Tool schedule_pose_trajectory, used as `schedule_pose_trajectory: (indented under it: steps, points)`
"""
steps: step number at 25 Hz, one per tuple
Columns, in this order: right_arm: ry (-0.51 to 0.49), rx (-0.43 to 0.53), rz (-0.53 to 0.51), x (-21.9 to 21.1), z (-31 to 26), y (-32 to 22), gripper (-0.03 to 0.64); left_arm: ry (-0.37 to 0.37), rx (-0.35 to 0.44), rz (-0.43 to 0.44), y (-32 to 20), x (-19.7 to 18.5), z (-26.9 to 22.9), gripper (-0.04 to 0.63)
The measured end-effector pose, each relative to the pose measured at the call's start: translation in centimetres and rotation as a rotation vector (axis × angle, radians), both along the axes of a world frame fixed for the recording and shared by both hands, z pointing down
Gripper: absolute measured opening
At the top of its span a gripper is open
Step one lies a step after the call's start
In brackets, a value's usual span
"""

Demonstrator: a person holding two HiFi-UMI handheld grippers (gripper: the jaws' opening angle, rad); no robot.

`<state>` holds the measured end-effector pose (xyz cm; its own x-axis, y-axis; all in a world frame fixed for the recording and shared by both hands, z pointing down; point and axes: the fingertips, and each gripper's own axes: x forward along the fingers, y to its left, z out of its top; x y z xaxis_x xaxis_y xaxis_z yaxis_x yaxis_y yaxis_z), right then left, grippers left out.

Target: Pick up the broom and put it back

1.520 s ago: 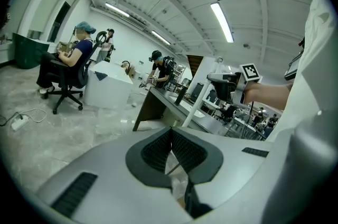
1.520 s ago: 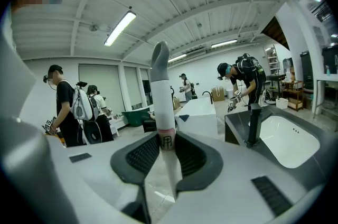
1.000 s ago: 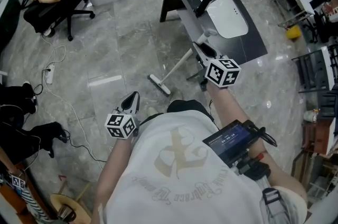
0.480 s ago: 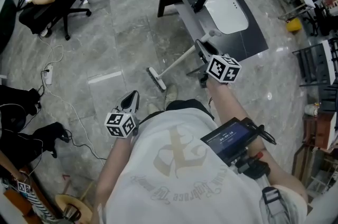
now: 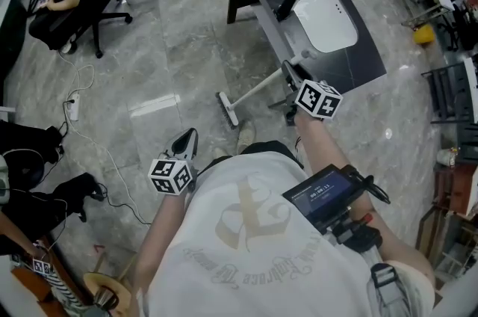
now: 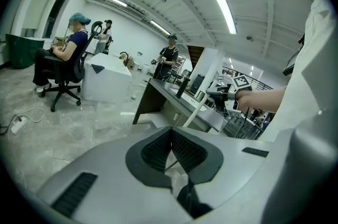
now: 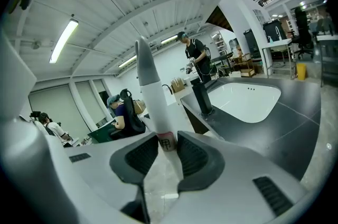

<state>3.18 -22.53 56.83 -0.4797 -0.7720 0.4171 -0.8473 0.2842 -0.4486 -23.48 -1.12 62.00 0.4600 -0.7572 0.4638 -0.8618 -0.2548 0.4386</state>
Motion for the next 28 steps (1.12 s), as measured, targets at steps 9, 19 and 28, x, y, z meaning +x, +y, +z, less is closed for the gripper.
schedule_pose_trajectory:
  steps: [9, 19, 28]
  points:
    - [0.009, -0.044, 0.038, 2.9, 2.8, -2.8, 0.120, -0.028, -0.028, 0.050, -3.4, 1.7, -0.2, 0.012]
    - [0.043, -0.062, 0.005, 5.1, 5.8, -5.5, 0.121, -0.065, -0.029, 0.091, -8.0, 4.2, -0.2, 0.012]
    - [0.083, -0.095, -0.028, 5.1, 7.7, -5.2, 0.121, -0.081, -0.043, 0.072, -7.4, 3.5, -0.7, 0.012]
